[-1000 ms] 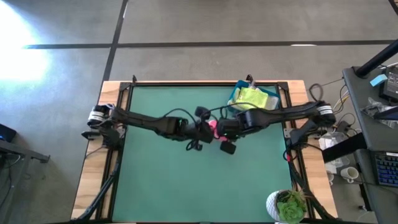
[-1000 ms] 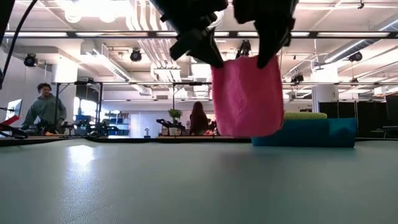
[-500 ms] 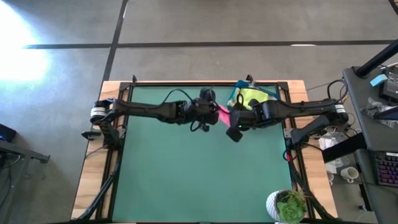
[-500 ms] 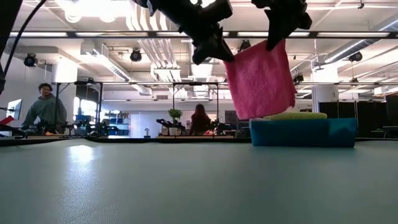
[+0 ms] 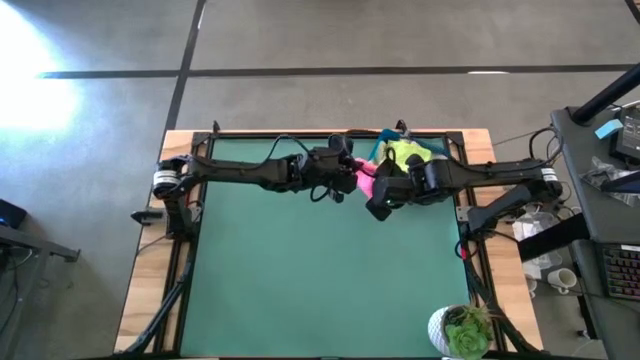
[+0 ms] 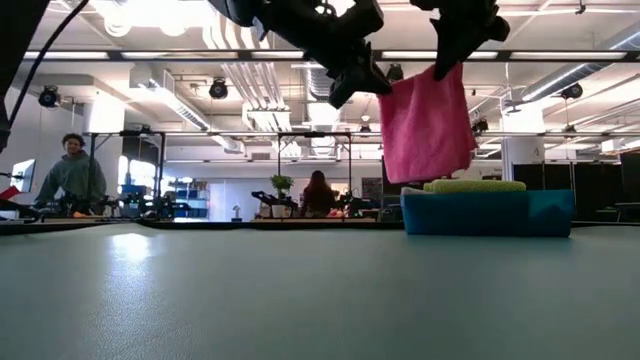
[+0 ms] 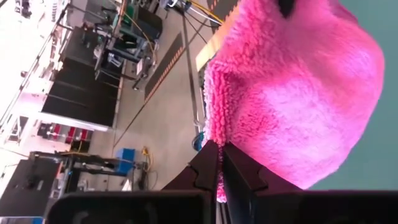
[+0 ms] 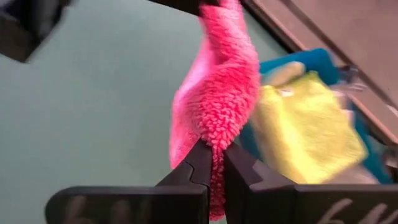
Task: Fold microfiber towels
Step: Put the folded pink microfiber cloth into the blue bin
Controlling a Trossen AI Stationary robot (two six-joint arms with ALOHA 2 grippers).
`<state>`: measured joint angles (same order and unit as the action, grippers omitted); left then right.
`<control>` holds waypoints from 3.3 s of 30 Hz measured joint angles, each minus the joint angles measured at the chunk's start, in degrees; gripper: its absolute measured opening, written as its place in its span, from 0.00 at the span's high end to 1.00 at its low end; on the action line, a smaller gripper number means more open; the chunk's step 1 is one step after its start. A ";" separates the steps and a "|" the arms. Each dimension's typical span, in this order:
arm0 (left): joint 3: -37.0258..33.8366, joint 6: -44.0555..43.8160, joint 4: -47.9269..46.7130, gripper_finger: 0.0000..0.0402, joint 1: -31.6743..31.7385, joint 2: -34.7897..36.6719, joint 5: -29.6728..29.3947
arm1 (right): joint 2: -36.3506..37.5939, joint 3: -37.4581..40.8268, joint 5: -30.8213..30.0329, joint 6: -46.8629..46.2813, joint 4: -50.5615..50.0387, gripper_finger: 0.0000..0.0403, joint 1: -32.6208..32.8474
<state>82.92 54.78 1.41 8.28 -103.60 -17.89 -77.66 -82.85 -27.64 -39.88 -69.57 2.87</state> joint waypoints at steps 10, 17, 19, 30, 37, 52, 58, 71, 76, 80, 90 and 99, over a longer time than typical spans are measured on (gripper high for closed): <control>8.72 4.18 2.85 1.00 3.98 -7.07 1.90 | 4.45 0.02 -9.73 9.15 -5.20 0.98 -7.14; 17.69 5.66 3.67 1.00 7.11 -13.25 1.97 | 5.21 0.02 -16.12 22.66 -4.46 0.98 -16.68; 20.47 5.58 3.75 1.00 7.94 -14.90 1.95 | 4.83 0.02 -16.12 25.09 -3.71 0.98 -19.58; 27.47 5.57 4.57 1.00 11.45 -21.34 3.32 | 2.78 0.02 -15.49 30.87 0.38 0.98 -30.87; 30.77 5.95 7.24 1.00 12.91 -24.45 6.19 | 0.84 0.02 -15.96 38.25 6.76 0.98 -37.90; 30.35 2.74 -6.20 1.00 14.88 -24.63 19.16 | -3.78 4.30 -4.44 33.80 -1.36 0.98 -40.46; 29.89 2.10 -12.75 1.00 14.72 -24.70 11.99 | -4.00 8.55 1.41 32.68 4.97 0.98 -37.57; 30.10 -1.78 -19.98 1.00 14.86 -18.92 0.91 | -4.38 8.28 10.39 27.83 5.36 0.98 -34.65; 30.07 -8.27 -27.87 1.00 14.88 -14.89 0.60 | -6.02 8.28 12.67 23.56 5.32 0.98 -33.17; 30.07 -10.71 -35.13 1.00 14.90 -11.54 0.14 | -7.47 8.28 12.84 21.75 5.27 0.98 -32.34; 29.57 -18.47 -42.01 1.00 15.32 -7.53 0.77 | -9.51 8.28 12.10 23.43 4.59 0.98 -30.70; 25.18 -18.03 -32.50 1.00 16.49 -7.79 11.41 | -2.76 8.28 11.23 23.41 3.41 0.98 -30.33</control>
<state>108.10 36.75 -31.09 24.77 -111.39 -6.48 -80.42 -74.56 -16.42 -16.47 -66.16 -27.46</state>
